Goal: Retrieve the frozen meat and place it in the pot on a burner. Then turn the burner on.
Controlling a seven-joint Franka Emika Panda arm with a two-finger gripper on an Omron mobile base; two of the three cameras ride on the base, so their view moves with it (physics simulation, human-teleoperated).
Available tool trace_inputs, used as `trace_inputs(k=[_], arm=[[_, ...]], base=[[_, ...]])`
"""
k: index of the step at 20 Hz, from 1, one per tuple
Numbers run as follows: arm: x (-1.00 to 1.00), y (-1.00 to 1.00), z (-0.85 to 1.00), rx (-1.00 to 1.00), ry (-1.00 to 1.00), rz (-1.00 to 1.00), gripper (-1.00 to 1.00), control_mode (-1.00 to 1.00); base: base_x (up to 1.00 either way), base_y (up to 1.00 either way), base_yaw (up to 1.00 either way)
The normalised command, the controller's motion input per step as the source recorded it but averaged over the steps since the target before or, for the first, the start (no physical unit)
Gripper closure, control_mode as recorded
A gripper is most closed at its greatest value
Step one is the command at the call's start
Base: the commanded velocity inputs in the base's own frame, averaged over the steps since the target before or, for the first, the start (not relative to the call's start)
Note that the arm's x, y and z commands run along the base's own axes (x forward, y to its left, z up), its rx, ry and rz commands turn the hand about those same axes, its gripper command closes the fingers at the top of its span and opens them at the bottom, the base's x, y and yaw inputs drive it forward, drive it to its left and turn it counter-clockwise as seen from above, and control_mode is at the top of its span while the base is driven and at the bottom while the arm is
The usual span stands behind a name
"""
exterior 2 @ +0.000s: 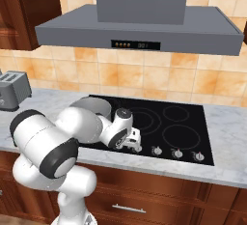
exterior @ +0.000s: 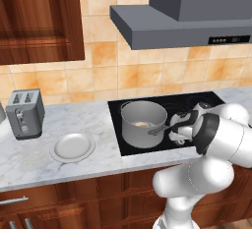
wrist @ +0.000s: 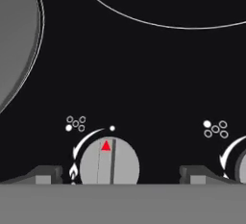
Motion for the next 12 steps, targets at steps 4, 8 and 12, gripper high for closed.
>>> trace_inputs(k=[4, 8, 12], arm=[[0.04, 0.0, -0.14, 0.0, 0.0, -0.03, -1.0, -1.0], [0.04, 0.0, -0.17, 0.0, 0.0, -0.03, 1.0, -1.0], [0.01, 0.0, -0.17, 0.0, 0.0, -0.02, 1.0, -1.0]], base=[[0.0, 0.0, 0.0], [0.0, 0.0, 0.0], [0.0, 0.0, 0.0]])
